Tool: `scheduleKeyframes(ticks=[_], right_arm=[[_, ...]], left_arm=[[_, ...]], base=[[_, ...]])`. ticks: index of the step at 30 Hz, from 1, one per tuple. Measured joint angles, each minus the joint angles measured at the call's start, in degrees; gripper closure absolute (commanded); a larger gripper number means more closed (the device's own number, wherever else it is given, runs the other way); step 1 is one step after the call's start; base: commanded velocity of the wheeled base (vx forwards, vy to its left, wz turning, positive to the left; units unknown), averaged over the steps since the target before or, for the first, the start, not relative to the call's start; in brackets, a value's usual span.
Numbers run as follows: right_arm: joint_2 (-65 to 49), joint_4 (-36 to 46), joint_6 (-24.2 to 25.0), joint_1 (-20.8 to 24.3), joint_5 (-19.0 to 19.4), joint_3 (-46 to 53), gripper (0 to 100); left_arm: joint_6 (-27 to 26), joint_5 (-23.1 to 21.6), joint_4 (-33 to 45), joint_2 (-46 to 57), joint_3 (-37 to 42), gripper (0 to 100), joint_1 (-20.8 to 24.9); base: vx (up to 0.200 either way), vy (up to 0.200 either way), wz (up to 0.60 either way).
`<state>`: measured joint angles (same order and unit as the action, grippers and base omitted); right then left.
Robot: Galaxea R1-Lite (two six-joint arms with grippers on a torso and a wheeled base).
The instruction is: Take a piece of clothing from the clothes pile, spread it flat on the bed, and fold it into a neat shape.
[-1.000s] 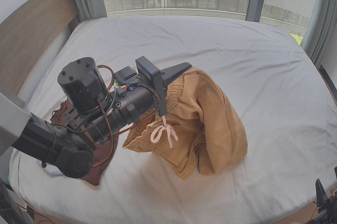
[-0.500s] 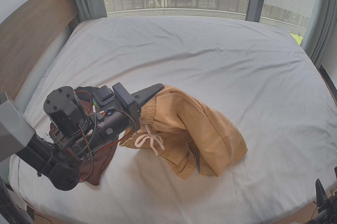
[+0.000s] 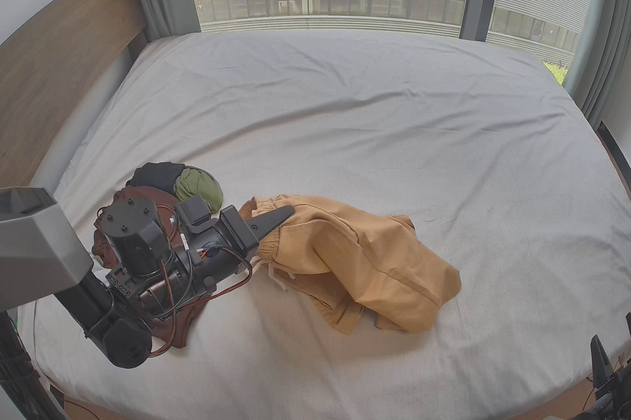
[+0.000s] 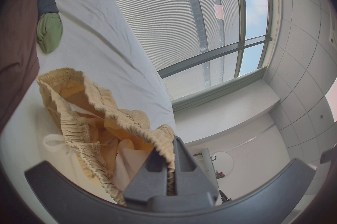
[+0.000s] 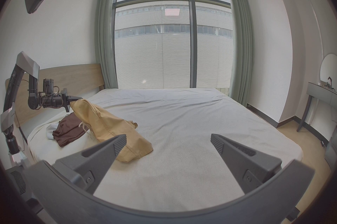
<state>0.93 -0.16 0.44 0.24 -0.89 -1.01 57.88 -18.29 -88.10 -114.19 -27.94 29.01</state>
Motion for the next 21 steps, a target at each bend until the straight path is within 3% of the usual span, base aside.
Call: scheduleKeyframes(ticks=[9,21], right_arm=[[0.0,0.0,0.1,0.0,0.0,0.0,0],[0.0,-2.9,2.2,0.1,-0.1,-1.7,0]], left_arm=[[-1.5,-0.3,-0.4,-2.8,0.3,100,-3.4],[-1.6,0.2,-0.4,-2.8,-1.1,100,-3.5]], base=[[0.0,0.0,0.0],[0.0,0.0,0.0]])
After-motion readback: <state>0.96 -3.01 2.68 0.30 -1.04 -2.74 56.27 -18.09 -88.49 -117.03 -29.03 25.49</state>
